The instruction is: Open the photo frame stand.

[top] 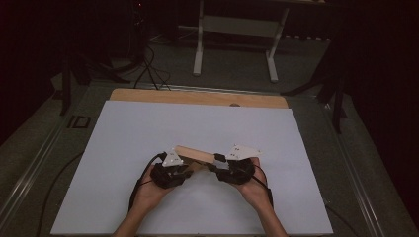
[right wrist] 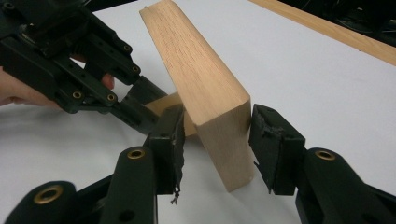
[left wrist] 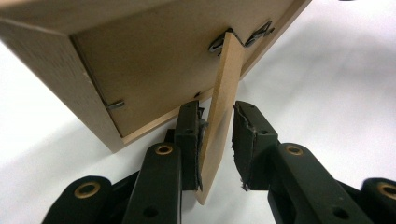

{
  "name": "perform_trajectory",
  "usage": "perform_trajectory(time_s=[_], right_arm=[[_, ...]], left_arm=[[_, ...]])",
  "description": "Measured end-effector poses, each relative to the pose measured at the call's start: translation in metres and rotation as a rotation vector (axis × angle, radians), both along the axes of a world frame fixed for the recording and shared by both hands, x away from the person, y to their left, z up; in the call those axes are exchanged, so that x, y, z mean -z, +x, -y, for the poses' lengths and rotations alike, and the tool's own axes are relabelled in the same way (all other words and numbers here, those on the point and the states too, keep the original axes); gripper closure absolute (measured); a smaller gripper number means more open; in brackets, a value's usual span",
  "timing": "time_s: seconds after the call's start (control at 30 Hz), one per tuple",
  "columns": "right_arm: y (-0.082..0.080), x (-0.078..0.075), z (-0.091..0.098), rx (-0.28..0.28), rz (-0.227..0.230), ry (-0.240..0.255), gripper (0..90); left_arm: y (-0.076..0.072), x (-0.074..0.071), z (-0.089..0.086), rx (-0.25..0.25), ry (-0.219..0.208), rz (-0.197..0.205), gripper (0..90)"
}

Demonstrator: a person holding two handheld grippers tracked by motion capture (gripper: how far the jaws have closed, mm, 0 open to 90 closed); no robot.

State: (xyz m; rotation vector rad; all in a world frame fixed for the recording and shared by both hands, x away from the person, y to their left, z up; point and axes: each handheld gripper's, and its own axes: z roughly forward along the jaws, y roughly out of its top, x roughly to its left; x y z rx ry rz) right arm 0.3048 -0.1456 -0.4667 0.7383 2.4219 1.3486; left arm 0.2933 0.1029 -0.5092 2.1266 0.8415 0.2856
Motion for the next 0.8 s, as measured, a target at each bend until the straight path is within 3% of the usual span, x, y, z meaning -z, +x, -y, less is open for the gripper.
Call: perform_trajectory(time_s=[0.3, 0.8], right_arm=[[-0.006, 0.0033, -0.002, -0.026, -0.008, -0.006, 50.8], [-0.0087, 0.0043, 0.0028, -0.022, -0.008, -0.01, 40.8]], left_arm=[[-0.0026, 0.0004, -0.0026, 0.003, 0.0, -0.004, 71.2], [-0.0057, 0.0001, -0.0029, 0.0, 0.007, 0.002, 66.6]])
